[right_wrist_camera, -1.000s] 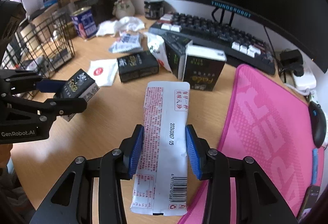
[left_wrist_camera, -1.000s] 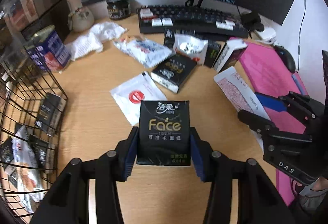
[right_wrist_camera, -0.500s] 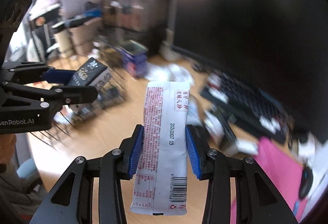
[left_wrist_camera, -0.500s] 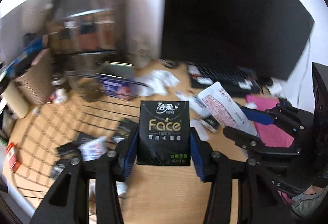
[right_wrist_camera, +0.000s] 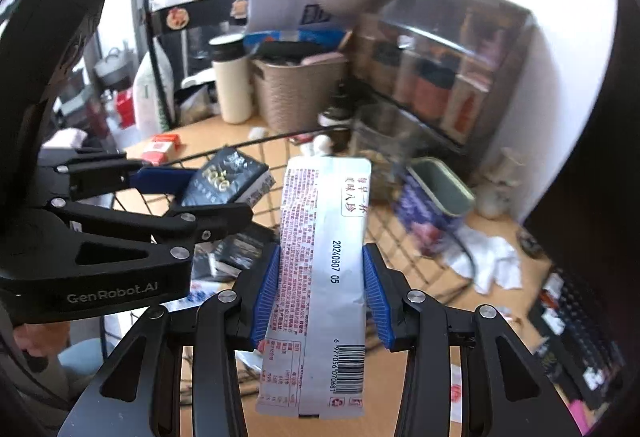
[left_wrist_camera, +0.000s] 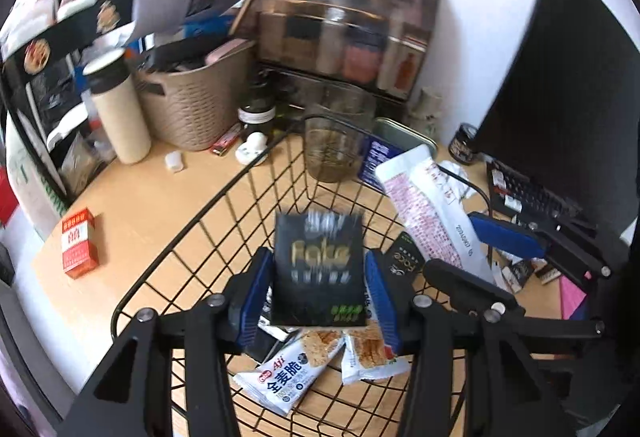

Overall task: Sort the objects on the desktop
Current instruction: 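Carry both held items over the wire basket and open both tools, then move both open tools back over the desk items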

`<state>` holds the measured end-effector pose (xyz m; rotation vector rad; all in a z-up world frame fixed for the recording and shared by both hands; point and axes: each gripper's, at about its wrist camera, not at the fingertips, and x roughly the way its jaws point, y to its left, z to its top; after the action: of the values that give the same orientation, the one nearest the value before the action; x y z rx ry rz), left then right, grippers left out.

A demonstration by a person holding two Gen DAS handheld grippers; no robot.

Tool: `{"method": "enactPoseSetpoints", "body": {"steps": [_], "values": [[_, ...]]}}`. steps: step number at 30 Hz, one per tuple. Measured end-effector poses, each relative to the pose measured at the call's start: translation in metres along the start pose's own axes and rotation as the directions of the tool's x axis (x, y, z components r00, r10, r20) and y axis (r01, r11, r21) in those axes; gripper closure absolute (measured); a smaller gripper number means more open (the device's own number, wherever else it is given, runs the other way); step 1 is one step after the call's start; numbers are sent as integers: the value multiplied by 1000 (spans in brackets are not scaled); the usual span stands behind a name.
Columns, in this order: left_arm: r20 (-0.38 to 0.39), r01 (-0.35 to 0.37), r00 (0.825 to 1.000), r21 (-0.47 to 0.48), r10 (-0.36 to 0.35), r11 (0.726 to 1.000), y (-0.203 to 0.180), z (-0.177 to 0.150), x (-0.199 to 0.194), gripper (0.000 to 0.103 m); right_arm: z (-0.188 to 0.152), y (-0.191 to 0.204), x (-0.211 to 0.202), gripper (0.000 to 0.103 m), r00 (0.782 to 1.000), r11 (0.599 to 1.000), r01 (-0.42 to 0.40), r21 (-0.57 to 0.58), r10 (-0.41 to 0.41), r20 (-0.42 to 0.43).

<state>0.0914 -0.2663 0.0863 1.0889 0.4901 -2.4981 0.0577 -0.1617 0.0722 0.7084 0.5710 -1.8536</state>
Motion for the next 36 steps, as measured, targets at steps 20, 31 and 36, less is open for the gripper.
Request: {"method": "enactPoseSetpoints", "body": {"steps": [20,31,36], "values": [[42,82,995,76,-86,994,-41,-11,-24,29,-12,-11,-18,53,998,998,60,-2,-60,12],[-8,188,981,238,-192,953,-121,-22,-20,29,-62,-76,-74,53,981,974,193,121,-195,5],[-67,249,968,326,-241,912,-175,-35,-7,29,-103,-118,-97,53,965,942,263,211,-260,-40]]}}
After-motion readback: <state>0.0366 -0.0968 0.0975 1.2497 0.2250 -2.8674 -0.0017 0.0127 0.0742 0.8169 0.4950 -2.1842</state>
